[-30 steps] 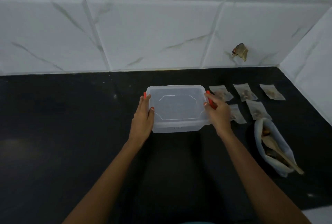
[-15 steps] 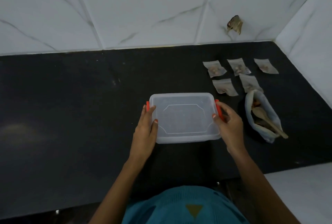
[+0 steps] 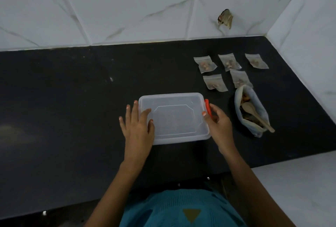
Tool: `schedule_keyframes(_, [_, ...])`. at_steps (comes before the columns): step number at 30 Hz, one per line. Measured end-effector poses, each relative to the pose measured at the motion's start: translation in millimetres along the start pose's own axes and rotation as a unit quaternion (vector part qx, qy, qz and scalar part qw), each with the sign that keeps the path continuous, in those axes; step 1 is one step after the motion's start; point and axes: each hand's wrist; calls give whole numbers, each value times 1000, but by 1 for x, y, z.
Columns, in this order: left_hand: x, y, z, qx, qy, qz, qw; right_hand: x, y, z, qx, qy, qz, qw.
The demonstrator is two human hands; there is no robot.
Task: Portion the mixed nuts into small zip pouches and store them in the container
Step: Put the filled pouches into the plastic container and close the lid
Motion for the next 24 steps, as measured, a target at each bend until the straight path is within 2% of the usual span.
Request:
schedule_keyframes(3, [7, 7, 20, 53, 80, 20, 995, -4, 4, -2, 16, 6, -10, 1000])
schedule_keyframes(7, [24, 27, 56, 101, 186, -53, 976, -6, 7, -4, 18, -5, -24, 1000])
schedule_keyframes(10, [36, 37, 73, 97, 231, -104, 962, -8, 6, -5, 7, -18, -22, 1000])
schedule_keyframes(13, [48, 42, 73, 76, 238, -146, 957, -11, 5, -5, -5, -33, -32, 999])
schedule_keyframes(18, [50, 42, 73, 68, 248, -149, 955, -12, 9, -6, -37, -79, -36, 996])
schedule_keyframes(22, [49, 42, 74, 70, 251, -146, 954, -19, 14, 4, 45, 28, -45, 998])
schedule_keyframes(24, [50, 41, 73, 69, 251, -146, 955, -20, 14, 9, 79, 32, -66, 994])
Point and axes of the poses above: each hand's wrist, its own y-axis towards the middle knuckle, its own x-axis out of the palm, z = x × y, and after that the axes turned 13 degrees about -z, right-handed
